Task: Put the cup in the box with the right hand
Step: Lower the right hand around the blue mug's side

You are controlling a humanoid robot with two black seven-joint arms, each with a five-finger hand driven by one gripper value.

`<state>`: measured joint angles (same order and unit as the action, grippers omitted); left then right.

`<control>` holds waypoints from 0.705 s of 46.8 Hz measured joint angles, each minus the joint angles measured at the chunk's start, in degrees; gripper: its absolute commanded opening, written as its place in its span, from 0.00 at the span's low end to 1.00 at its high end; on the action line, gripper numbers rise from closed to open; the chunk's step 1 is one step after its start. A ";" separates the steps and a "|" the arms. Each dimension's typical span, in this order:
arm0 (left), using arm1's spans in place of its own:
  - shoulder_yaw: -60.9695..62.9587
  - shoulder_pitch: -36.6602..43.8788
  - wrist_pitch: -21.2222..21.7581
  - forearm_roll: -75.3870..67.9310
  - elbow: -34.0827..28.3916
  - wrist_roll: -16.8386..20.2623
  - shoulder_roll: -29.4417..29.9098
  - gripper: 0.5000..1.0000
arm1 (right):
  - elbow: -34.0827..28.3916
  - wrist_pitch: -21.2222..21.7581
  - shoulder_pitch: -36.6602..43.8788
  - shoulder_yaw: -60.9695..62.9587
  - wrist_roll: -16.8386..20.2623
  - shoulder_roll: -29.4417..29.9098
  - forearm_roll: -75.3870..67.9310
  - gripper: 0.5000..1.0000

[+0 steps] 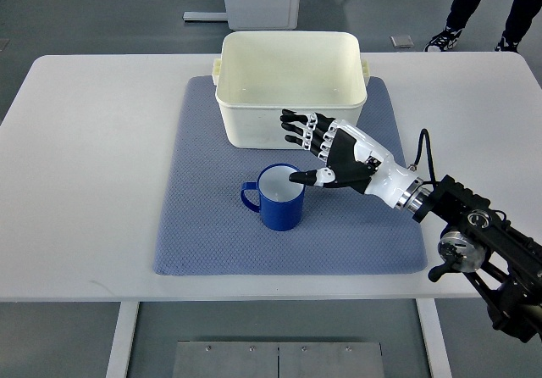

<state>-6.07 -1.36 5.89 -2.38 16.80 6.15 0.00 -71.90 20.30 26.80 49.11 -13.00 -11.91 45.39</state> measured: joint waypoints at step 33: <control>0.02 0.02 -0.01 0.00 -0.02 0.00 0.00 1.00 | 4.16 -2.41 -0.07 -3.46 -3.74 0.49 1.33 0.99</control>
<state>-6.05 -1.35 5.88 -2.38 16.78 6.15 0.00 -67.73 17.89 26.72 45.65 -16.74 -11.42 46.72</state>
